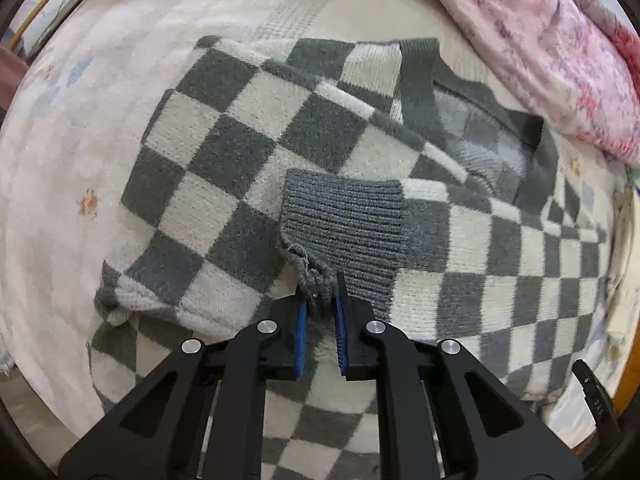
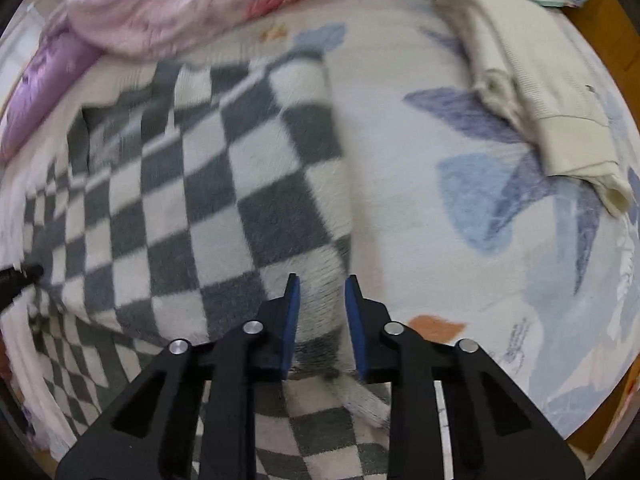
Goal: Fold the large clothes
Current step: 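Grasp the laid grey cuff with the left gripper to straighten it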
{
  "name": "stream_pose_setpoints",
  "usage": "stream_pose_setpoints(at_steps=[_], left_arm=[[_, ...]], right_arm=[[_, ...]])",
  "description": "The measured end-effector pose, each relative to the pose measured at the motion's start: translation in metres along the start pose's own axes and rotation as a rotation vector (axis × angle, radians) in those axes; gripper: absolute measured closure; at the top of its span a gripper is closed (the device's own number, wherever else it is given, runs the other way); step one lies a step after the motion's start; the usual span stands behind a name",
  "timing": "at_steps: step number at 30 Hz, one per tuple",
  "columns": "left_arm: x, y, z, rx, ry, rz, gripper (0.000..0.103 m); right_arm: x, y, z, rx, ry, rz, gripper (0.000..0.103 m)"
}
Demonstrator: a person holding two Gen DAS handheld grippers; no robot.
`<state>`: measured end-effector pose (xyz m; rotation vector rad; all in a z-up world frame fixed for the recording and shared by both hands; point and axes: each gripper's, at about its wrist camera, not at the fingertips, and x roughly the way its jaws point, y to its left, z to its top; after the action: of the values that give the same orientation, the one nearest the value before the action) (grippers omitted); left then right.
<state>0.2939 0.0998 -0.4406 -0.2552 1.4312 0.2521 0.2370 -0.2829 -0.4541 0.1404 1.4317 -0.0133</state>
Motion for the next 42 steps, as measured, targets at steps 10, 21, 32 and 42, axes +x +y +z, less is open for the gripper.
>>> stream_pose_setpoints(at_steps=[10, 21, 32, 42], left_arm=[[0.013, -0.004, -0.014, 0.157, -0.041, 0.157, 0.059], [-0.006, -0.028, 0.018, 0.272, -0.144, 0.147, 0.074], [0.026, -0.037, 0.027, 0.285, 0.037, 0.124, 0.084], [0.033, -0.015, -0.023, 0.114, 0.010, 0.148, 0.084]], right_arm=[[0.032, 0.003, 0.004, 0.026, -0.018, -0.068, 0.071], [0.018, 0.005, 0.103, -0.015, -0.080, -0.053, 0.073], [0.061, 0.005, 0.127, -0.010, 0.172, -0.053, 0.067], [0.071, -0.018, 0.014, 0.078, 0.207, -0.042, 0.009]])
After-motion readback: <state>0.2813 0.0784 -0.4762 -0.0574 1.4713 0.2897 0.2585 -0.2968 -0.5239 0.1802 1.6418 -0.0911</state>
